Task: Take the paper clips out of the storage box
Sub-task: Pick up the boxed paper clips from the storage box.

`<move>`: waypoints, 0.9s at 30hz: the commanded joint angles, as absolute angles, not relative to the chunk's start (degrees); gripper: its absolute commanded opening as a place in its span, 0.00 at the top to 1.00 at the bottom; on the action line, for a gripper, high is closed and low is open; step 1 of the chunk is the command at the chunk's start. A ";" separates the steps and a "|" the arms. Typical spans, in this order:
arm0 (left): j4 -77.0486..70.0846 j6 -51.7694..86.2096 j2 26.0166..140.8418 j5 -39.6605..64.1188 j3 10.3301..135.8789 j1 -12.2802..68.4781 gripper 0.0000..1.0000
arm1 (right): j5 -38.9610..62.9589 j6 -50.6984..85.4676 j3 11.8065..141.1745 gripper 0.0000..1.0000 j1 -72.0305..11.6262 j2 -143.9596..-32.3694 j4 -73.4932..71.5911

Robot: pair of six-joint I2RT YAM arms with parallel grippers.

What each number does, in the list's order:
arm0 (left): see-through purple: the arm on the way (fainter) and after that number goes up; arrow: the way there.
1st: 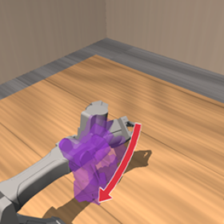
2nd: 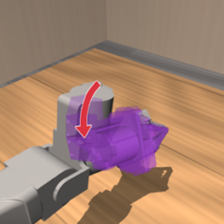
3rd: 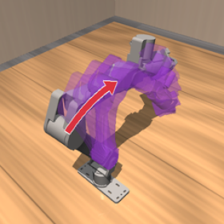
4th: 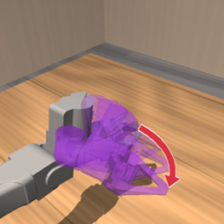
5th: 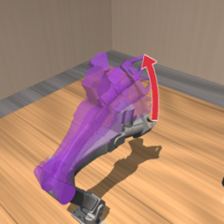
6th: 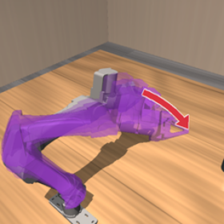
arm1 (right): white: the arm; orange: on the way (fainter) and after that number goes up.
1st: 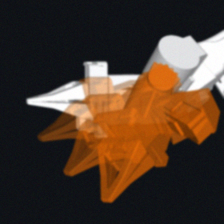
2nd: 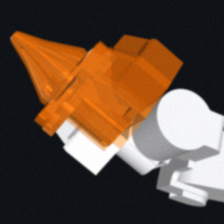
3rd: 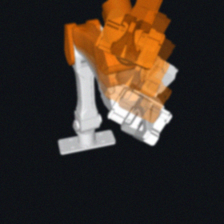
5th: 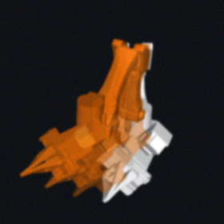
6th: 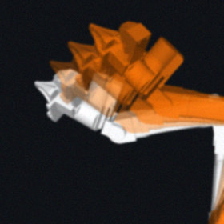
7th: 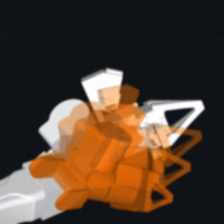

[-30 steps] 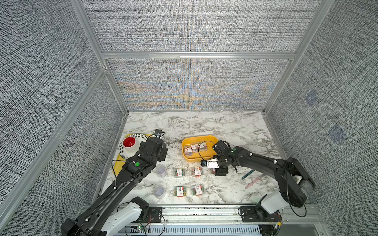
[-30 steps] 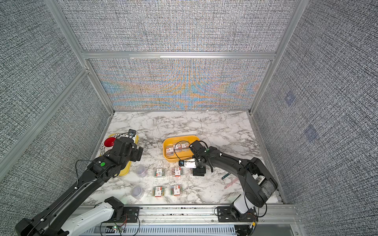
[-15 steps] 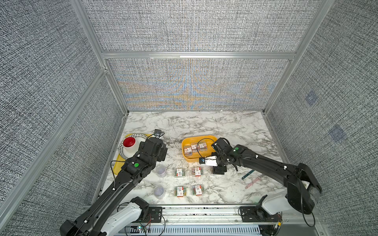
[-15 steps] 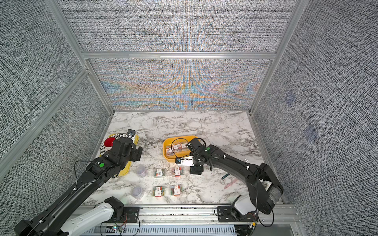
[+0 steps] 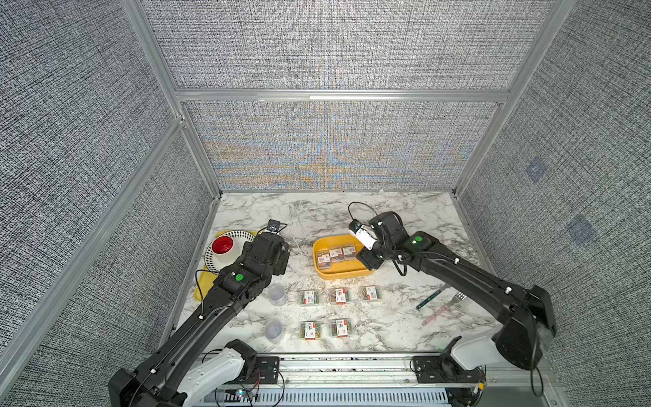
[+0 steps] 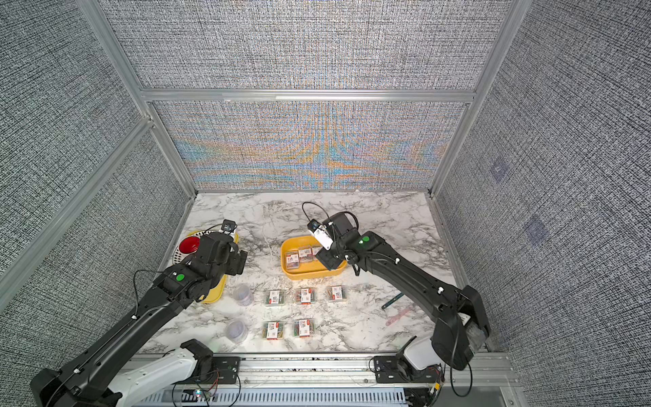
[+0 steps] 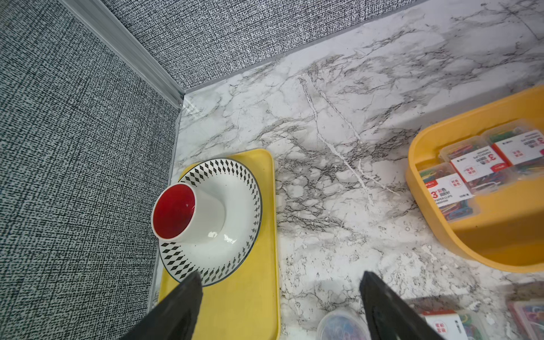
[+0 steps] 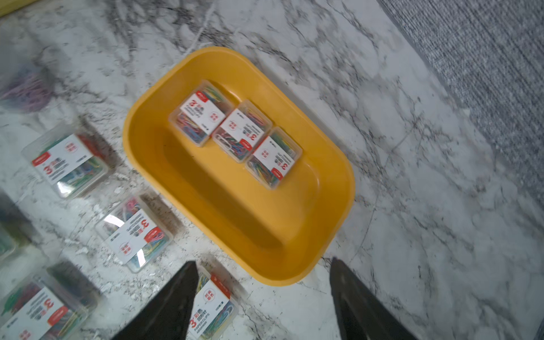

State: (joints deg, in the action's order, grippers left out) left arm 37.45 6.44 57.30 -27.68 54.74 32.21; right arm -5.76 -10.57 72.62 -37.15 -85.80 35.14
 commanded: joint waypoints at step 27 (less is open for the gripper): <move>68.55 22.77 120.09 -8.54 116.16 48.25 0.43 | -4.22 15.84 61.55 0.31 -10.29 -62.72 34.10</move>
